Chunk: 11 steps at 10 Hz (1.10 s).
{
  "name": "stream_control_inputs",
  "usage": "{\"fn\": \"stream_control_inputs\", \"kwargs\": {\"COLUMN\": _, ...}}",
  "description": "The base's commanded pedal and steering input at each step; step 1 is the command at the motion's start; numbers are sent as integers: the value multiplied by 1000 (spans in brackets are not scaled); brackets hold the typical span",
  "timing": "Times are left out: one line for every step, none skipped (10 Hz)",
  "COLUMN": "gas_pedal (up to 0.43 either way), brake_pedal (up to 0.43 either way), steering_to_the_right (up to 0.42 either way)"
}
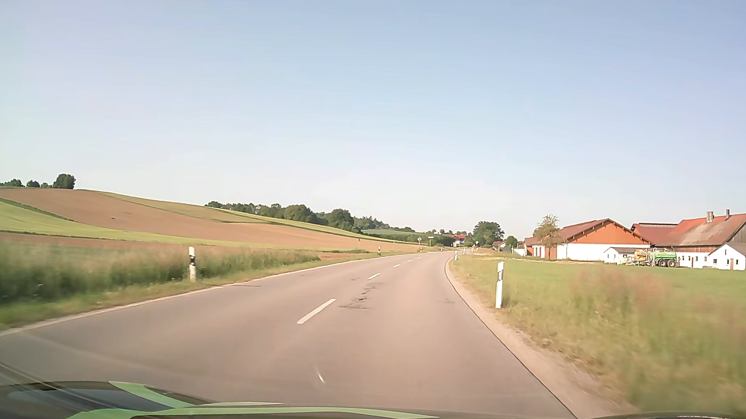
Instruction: Follow the waypoints while adhering to traffic rules and regulations
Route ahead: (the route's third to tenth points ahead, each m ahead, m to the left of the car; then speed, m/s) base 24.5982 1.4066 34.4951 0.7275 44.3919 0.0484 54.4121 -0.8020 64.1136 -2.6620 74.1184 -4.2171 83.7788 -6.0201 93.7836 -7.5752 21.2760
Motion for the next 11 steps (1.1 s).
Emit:
{"fn": "stream_control_inputs", "kwargs": {"gas_pedal": 130, "brake_pedal": 0, "steering_to_the_right": 10}}
{"fn": "stream_control_inputs", "kwargs": {"gas_pedal": 118, "brake_pedal": 0, "steering_to_the_right": 10}}
{"fn": "stream_control_inputs", "kwargs": {"gas_pedal": 118, "brake_pedal": 0, "steering_to_the_right": 10}}
{"fn": "stream_control_inputs", "kwargs": {"gas_pedal": 118, "brake_pedal": 0, "steering_to_the_right": 10}}
{"fn": "stream_control_inputs", "kwargs": {"gas_pedal": 150, "brake_pedal": 0, "steering_to_the_right": 10}}
{"fn": "stream_control_inputs", "kwargs": {"gas_pedal": 169, "brake_pedal": 0, "steering_to_the_right": 10}}
{"fn": "stream_control_inputs", "kwargs": {"gas_pedal": 177, "brake_pedal": 0, "steering_to_the_right": 10}}
{"fn": "stream_control_inputs", "kwargs": {"gas_pedal": 189, "brake_pedal": 0, "steering_to_the_right": 10}}
{"fn": "stream_control_inputs", "kwargs": {"gas_pedal": 189, "brake_pedal": 0, "steering_to_the_right": 10}}
{"fn": "stream_control_inputs", "kwargs": {"gas_pedal": 189, "brake_pedal": 0, "steering_to_the_right": 9}}
{"fn": "stream_control_inputs", "kwargs": {"gas_pedal": 189, "brake_pedal": 0, "steering_to_the_right": 10}}
